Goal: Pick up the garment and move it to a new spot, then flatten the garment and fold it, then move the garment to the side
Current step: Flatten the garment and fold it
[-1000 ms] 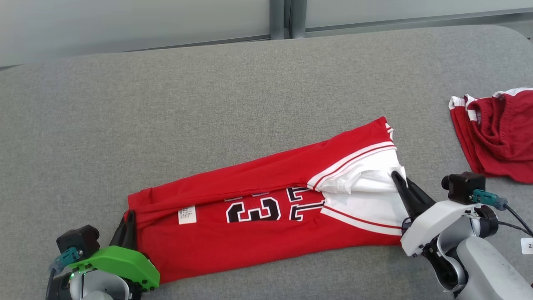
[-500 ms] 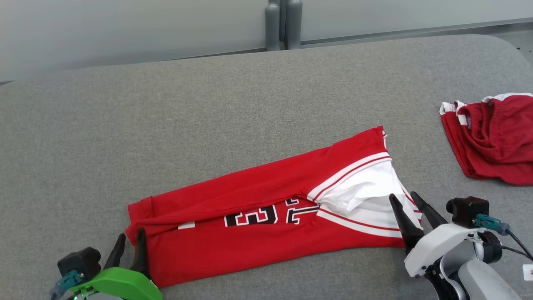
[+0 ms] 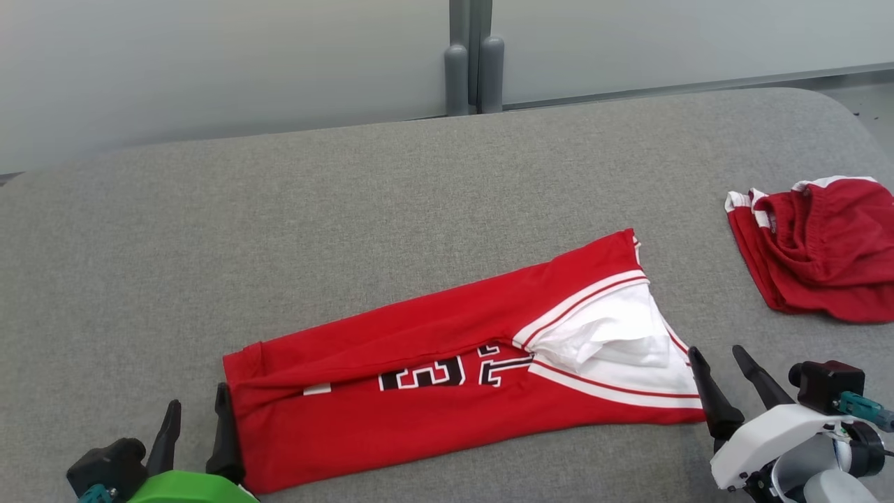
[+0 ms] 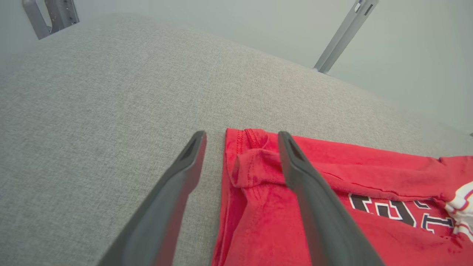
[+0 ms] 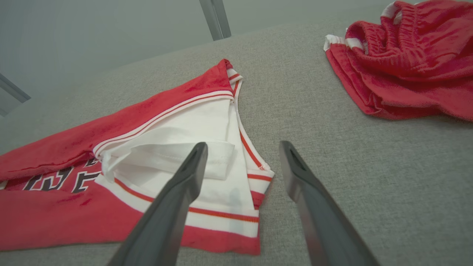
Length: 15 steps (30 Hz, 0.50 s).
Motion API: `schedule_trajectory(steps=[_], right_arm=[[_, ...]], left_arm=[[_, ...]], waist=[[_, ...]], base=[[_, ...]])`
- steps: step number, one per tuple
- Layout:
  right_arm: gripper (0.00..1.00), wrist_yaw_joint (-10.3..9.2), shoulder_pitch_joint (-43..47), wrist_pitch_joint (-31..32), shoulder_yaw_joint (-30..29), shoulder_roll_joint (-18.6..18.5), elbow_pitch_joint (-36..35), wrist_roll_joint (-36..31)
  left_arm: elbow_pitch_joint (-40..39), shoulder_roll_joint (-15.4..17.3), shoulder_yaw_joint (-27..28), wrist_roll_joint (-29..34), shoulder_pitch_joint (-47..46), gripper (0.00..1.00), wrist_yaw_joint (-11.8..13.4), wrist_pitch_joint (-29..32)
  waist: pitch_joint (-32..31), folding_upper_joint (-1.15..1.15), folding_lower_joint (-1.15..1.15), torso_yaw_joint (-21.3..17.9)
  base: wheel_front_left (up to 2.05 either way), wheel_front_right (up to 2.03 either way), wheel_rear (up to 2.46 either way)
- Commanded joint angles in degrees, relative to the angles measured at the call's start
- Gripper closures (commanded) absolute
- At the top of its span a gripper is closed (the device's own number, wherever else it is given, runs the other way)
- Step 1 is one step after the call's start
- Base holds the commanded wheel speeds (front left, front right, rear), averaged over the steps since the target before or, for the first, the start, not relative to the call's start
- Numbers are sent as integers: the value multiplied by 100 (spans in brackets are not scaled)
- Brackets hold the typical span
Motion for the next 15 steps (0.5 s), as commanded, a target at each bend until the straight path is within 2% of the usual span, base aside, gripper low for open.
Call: schedule_trajectory(steps=[1,15], right_arm=[[0,0,82,102,-83,31,-141,-96],[0,0,-160,962,-286,23,-510,-491]], left_arm=[[-106,17,-46,98,9,0,51,-22],[-285,-113,-339,386,-338,0,113,-46]], waist=[[-119,28,0,20],[-491,28,0,328]], base=[[0,0,0],[0,0,0]])
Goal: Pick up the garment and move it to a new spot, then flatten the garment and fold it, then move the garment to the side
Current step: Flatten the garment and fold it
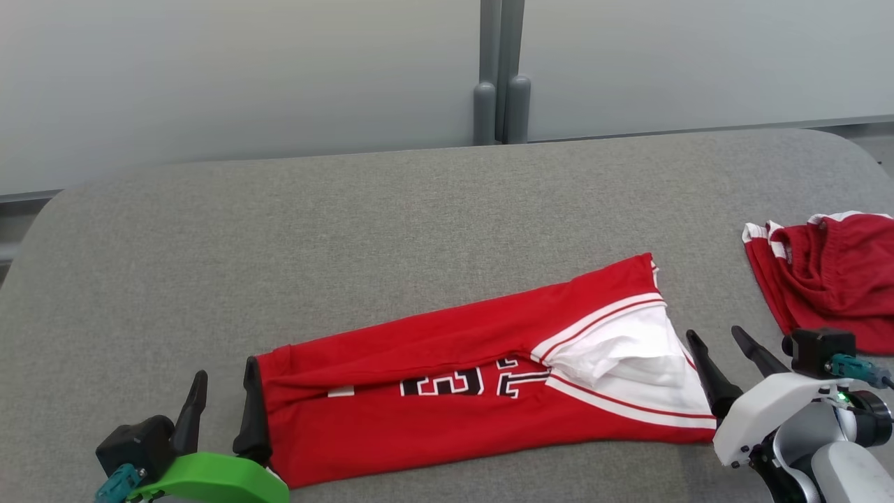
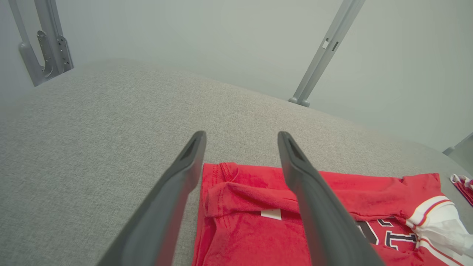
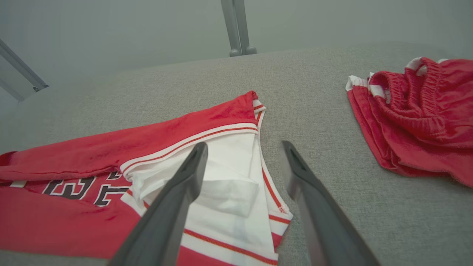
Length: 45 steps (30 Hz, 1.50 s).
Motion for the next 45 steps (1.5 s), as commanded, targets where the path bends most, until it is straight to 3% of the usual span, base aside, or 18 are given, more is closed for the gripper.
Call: schedule_trajectory(steps=[1,9,18,30,39,40,41,42,43,45], right_arm=[[0,-1,-65,89,-29,-17,0,-31],[0,-1,-332,602,-265,-19,422,-209],[0,-1,-755,970,-459,11,1448,-190],[0,-1,-1406,1215,-225,9,2633,-271],[0,3,-1495,1324,298,175,3021,-200],[19,3,-1501,1305,365,150,3052,-253],[53,2,-1516,1280,421,128,3092,-303],[68,2,-1529,1256,468,114,3128,-342],[68,2,-1529,1256,468,114,3128,-342],[100,1,-1556,1214,517,91,3217,-444]], left_arm=[[-12,-1,-18,69,-79,0,34,-5],[-62,45,-76,134,-91,0,71,9],[-105,22,-96,145,-173,0,89,-8],[-46,-17,-99,124,-258,0,46,-66],[1,-25,-107,90,-200,0,59,-106],[3,-25,-110,87,-196,0,60,-108],[6,-23,-110,85,-192,0,61,-108],[10,-20,-112,84,-189,0,62,-109],[10,-20,-112,84,-189,0,62,-109],[15,-7,-111,75,-173,0,66,-112]], waist=[[-66,28,0,112],[-38,28,0,409],[130,28,0,784],[276,28,0,1012],[249,28,0,1034],[246,28,0,1031],[241,28,0,1027],[233,28,0,1020],[233,28,0,1020],[217,28,0,997]], base=[[0,0,0],[0,0,0],[0,0,0],[0,0,0],[0,0,0],[0,0,0],[0,0,0],[0,0,0],[0,0,0],[0,0,0]])
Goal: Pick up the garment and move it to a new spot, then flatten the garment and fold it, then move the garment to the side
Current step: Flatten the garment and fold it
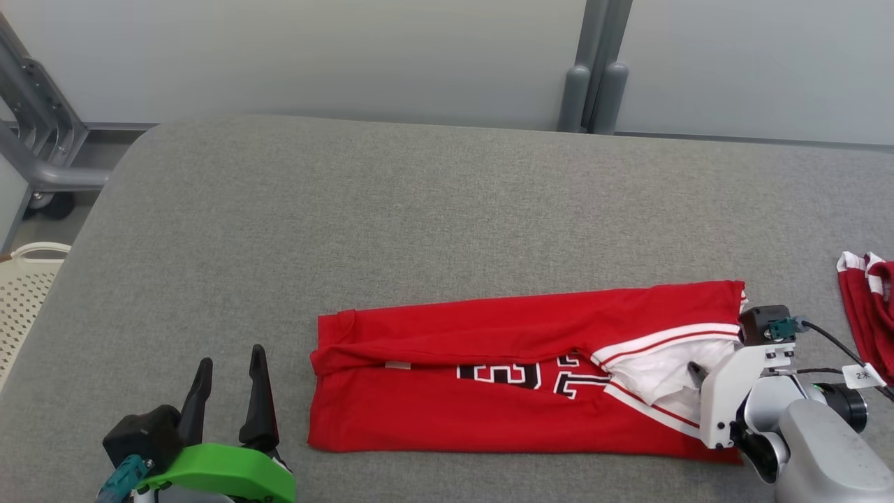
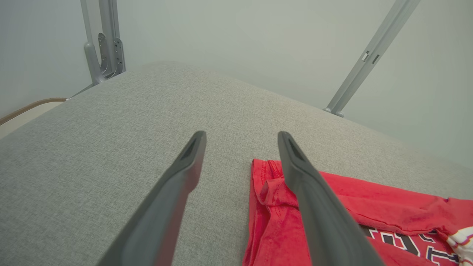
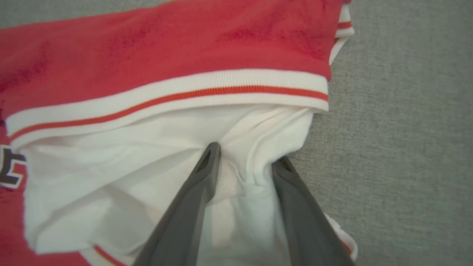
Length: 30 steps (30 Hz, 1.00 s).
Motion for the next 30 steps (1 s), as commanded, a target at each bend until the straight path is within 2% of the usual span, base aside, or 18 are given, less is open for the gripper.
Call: schedule_trajectory(steps=[1,9,16,23,30], right_arm=[[100,1,125,31,66,17,162,-78],[100,-10,-29,-206,-45,-156,390,-195],[100,-5,-30,-351,-266,-413,138,72],[100,-4,142,-312,-476,-646,-623,533],[100,-2,469,11,-446,-569,-1854,958]], left_arm=[[11,21,15,-33,19,0,22,-34],[26,45,22,-62,148,0,46,-42],[20,23,-27,-75,212,0,44,-33],[-15,35,-52,-61,257,0,95,-14],[-44,56,-63,-69,249,0,112,13]], waist=[[-16,28,0,-22],[-143,28,0,-294],[-246,28,0,-673],[-285,28,0,-991],[-301,28,0,-1148]], base=[[0,0,0],[0,0,0],[0,0,0],[0,0,0],[0,0,0]])
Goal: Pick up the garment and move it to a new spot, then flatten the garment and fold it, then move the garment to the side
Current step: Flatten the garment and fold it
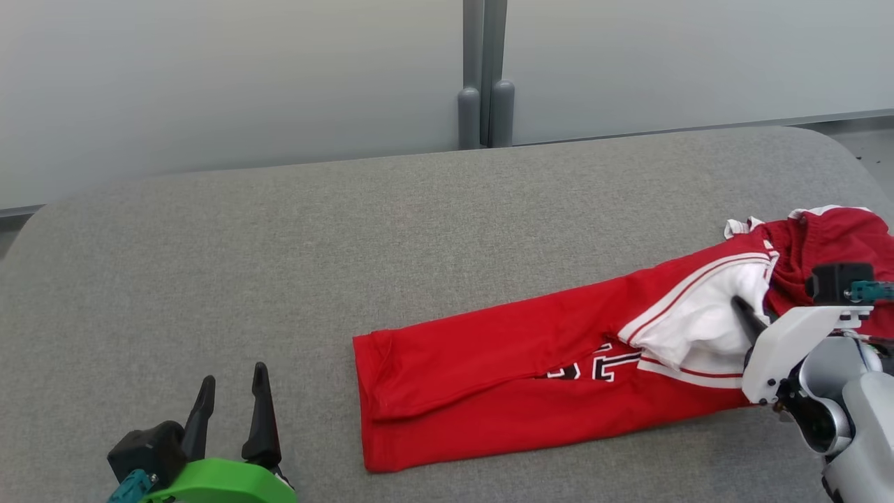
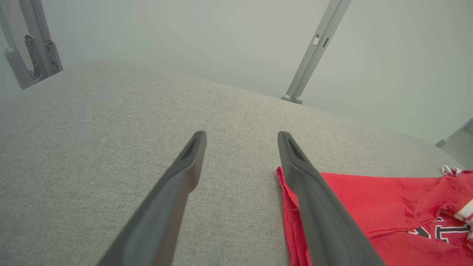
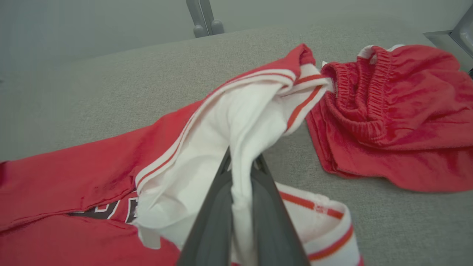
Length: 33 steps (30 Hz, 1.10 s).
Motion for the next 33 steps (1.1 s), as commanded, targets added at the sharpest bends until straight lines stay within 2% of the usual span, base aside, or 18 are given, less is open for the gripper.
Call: schedule_trajectory(steps=[1,11,17,24,27,33], right_arm=[[100,-9,155,119,56,61,-382,121],[100,-5,667,618,353,528,-2147,167],[100,-5,819,828,678,890,-2485,34],[100,-5,517,613,1220,1320,-2077,-424],[100,-5,313,417,1532,1532,-1550,-511],[100,-5,-56,115,1928,1690,-552,-496]], left_arm=[[-9,22,-12,-24,42,0,22,10],[14,3,-38,-44,-35,0,-17,-3],[22,-27,-63,-38,-72,0,-33,-14],[72,-80,-120,-23,-202,0,-84,-39],[126,-142,-184,-4,-285,0,-132,-48],[283,-249,-266,1,-427,0,-232,-77]], waist=[[-17,28,0,-42],[-59,28,0,131],[-71,28,0,251],[-44,28,0,428],[-12,28,0,564],[47,28,0,803]], base=[[0,0,0],[0,0,0],[0,0,0],[0,0,0],[0,0,0],[0,0,0]])
